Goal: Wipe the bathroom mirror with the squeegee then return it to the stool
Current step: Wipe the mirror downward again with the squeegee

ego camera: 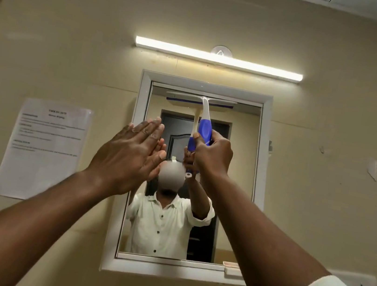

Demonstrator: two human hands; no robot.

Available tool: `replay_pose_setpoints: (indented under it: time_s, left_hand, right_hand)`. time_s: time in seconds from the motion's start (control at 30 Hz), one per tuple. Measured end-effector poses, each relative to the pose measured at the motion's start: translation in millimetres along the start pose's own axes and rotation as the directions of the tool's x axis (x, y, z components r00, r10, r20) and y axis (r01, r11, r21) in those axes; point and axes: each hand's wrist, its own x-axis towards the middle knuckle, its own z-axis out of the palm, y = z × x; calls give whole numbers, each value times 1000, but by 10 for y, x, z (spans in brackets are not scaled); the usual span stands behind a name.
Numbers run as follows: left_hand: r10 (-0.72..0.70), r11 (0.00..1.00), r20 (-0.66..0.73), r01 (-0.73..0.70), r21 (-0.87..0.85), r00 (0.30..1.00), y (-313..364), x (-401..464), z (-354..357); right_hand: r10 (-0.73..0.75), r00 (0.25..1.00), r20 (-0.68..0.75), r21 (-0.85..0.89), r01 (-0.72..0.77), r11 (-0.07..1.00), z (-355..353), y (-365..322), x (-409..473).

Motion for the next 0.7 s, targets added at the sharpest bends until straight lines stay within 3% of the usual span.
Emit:
replay_pose_setpoints:
  time_s: [0.7]
  left_hand:
    - [-11, 999, 44, 13, -31, 999, -185, -96, 209]
  right_hand:
    - [31, 999, 42, 76, -34, 997, 230, -1, 28]
